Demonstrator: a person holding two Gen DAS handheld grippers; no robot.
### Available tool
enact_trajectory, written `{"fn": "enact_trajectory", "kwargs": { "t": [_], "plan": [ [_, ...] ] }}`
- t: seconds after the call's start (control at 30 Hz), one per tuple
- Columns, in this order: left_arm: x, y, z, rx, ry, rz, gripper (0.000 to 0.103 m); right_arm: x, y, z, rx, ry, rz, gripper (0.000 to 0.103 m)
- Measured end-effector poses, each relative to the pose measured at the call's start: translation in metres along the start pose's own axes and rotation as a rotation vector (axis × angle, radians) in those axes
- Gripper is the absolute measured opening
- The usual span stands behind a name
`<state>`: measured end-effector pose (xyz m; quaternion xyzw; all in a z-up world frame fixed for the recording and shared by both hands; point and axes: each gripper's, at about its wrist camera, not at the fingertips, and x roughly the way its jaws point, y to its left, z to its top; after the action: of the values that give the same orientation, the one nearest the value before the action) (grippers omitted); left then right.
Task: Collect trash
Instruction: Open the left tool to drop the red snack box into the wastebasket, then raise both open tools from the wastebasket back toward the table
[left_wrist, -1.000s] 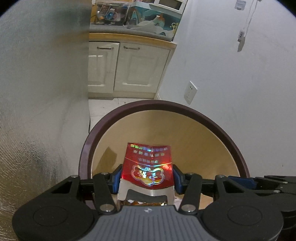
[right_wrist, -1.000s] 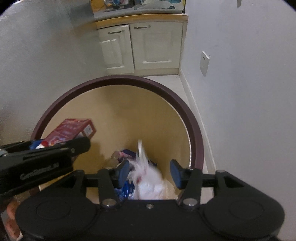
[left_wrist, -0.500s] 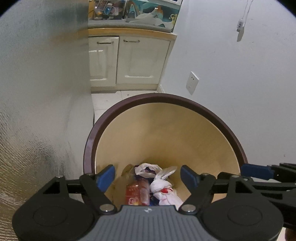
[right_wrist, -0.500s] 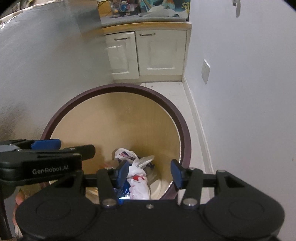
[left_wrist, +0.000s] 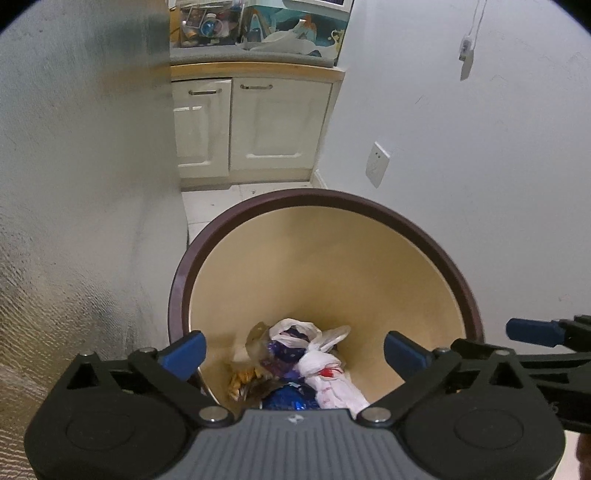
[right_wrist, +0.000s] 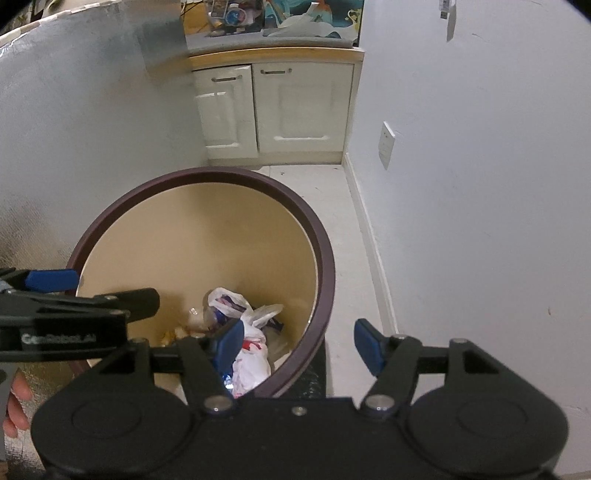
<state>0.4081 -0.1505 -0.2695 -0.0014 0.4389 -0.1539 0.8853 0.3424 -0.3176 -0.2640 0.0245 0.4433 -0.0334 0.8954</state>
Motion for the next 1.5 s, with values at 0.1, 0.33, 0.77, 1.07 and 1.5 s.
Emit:
{"fn": "enact_trajectory", "kwargs": {
  "t": [0.1,0.33,0.77,1.07,1.5],
  "plan": [
    [-0.005,0.000,-0.001,-0.008,0.000,0.006,0.103,-0.001,0.000,0.000,0.003,0.002,0.007,0.072],
    [-0.024,-0.003,-0.006,0.000,0.006,0.012,0.103,-0.008,0.000,-0.006,-0.002,0.010,0.010,0.081],
    [-0.066,0.006,-0.026,-0.013,0.008,0.057,0.103,-0.062,-0.001,-0.010,-0.002,-0.058,-0.015,0.103],
    [-0.102,0.000,-0.038,-0.013,-0.006,0.053,0.103,-0.101,0.000,-0.021,-0.003,-0.075,-0.020,0.103],
    [-0.163,-0.019,-0.054,0.016,-0.054,0.020,0.103,-0.172,-0.004,-0.041,0.018,-0.134,-0.050,0.103]
  ]
}}
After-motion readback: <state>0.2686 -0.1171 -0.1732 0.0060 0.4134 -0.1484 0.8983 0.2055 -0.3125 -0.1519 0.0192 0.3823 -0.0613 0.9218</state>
